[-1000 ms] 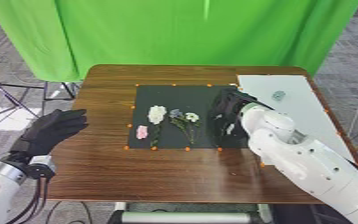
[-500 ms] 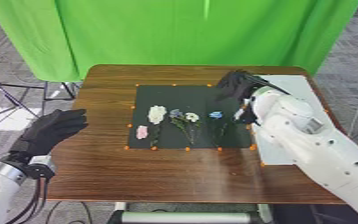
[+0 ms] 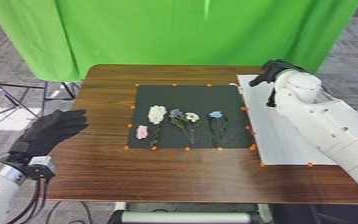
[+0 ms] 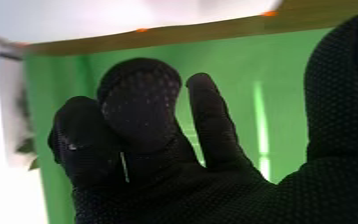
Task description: Arrange flowers
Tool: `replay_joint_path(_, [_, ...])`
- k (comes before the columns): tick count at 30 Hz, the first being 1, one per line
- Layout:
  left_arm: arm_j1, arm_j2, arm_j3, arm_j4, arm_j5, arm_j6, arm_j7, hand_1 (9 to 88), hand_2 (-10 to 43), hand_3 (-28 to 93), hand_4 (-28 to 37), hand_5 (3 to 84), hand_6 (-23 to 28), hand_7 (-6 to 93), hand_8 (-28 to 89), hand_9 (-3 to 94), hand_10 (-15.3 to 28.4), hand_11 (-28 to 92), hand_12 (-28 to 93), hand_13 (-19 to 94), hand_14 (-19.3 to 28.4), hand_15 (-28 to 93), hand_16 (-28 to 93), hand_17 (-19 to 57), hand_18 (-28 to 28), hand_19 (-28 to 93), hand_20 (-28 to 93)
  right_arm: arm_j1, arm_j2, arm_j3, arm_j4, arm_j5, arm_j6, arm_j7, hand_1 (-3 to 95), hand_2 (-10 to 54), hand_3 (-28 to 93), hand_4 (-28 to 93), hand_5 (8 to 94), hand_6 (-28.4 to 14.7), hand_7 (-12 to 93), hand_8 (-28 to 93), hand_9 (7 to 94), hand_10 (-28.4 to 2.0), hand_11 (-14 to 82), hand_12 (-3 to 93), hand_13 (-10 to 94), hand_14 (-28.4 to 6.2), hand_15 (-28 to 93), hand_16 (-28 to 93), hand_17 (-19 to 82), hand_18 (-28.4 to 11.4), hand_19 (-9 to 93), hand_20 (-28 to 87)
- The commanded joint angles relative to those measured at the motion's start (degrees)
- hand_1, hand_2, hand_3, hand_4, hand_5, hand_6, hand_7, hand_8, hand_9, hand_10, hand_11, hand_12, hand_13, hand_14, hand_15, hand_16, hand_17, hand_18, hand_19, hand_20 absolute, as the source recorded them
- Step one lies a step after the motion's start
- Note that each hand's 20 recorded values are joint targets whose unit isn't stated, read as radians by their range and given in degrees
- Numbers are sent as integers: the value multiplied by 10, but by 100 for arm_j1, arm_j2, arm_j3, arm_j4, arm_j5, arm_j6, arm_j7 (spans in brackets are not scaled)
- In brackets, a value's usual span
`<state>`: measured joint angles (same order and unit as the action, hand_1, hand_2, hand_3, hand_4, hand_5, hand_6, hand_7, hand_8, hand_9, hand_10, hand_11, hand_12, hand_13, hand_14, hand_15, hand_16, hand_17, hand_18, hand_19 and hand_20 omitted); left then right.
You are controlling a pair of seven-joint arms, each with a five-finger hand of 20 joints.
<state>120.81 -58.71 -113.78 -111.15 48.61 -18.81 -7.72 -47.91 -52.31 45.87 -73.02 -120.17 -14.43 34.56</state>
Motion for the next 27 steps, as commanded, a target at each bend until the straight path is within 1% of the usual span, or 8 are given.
replay_joint_path(1, [132, -67, -86, -75, 0, 12, -46, 260, -22, 597, -189, 457, 38, 93, -46, 409, 141, 153, 136, 305, 196, 159, 46, 5, 158, 112, 184, -268, 155, 145, 242, -127, 21, 258, 254, -95, 576, -239, 363, -13, 48, -46, 353, -159, 28, 93, 837, -42, 646, 261, 571, -171, 932, 526])
replay_joint_path(3, [219, -127, -139, -120, -1, 20, -77, 261, -22, 597, -188, 458, 37, 94, -46, 409, 141, 153, 135, 305, 197, 158, 46, 5, 158, 112, 184, -364, 153, 222, 271, -125, -117, 286, 259, -95, 578, -238, 367, -12, 50, -47, 361, -160, 32, 96, 838, -41, 648, 261, 574, -172, 932, 530])
replay_joint_path(5, [249, -152, -165, -139, -11, 23, -30, 261, -22, 597, -187, 458, 37, 95, -46, 409, 142, 152, 135, 304, 197, 158, 45, 5, 159, 112, 184, -426, 214, 238, 239, -97, -71, 322, 264, -95, 577, -235, 374, -7, 53, -48, 371, -165, 36, 99, 839, -41, 650, 261, 574, -173, 932, 536])
replay_joint_path(12, [257, -193, -168, -135, 7, -17, -55, 264, -21, 593, -187, 458, 36, 95, -47, 409, 141, 151, 136, 305, 196, 158, 46, 5, 159, 113, 184, -624, 270, 402, 226, -23, -214, 432, 278, -95, 580, -220, 408, -5, 66, -52, 410, -184, 43, 105, 853, -39, 649, 257, 587, -172, 932, 548])
replay_joint_path(17, [296, -196, -185, -160, 3, -13, -51, 264, -21, 591, -185, 459, 36, 95, -47, 409, 142, 152, 136, 304, 196, 158, 46, 4, 159, 113, 185, -743, 312, 439, 152, 47, -236, 473, 299, -95, 580, -210, 430, 0, 75, -54, 436, -183, 49, 108, 860, -38, 648, 258, 594, -172, 932, 554])
replay_joint_path(19, [230, -152, -150, -112, -3, -22, -80, 264, -21, 592, -185, 459, 36, 96, -46, 409, 142, 153, 136, 305, 196, 157, 46, 4, 159, 114, 185, -869, 399, 482, 11, 123, -161, 508, 306, -95, 583, -205, 440, 1, 79, -57, 460, -178, 57, 112, 866, -35, 645, 256, 599, -171, 932, 555])
replay_joint_path(24, [151, -101, -80, -61, -4, -72, -109, 263, -21, 594, -185, 459, 36, 95, -47, 410, 141, 152, 135, 304, 197, 158, 46, 5, 159, 113, 185, -1088, 536, 314, -164, 72, 810, 449, 370, -95, 595, -207, 522, 19, 117, -78, 599, -136, 82, 126, 914, -16, 616, 254, 621, -164, 932, 548])
replay_joint_path(27, [136, -95, -50, -58, 4, -89, -94, 264, -20, 593, -186, 459, 36, 95, -47, 409, 141, 153, 136, 304, 196, 159, 46, 5, 158, 113, 185, -1136, 580, 205, -235, 17, 1263, 291, 443, -95, 613, -213, 623, 28, 147, -95, 734, -122, 107, 149, 936, -3, 621, 260, 643, -155, 932, 538])
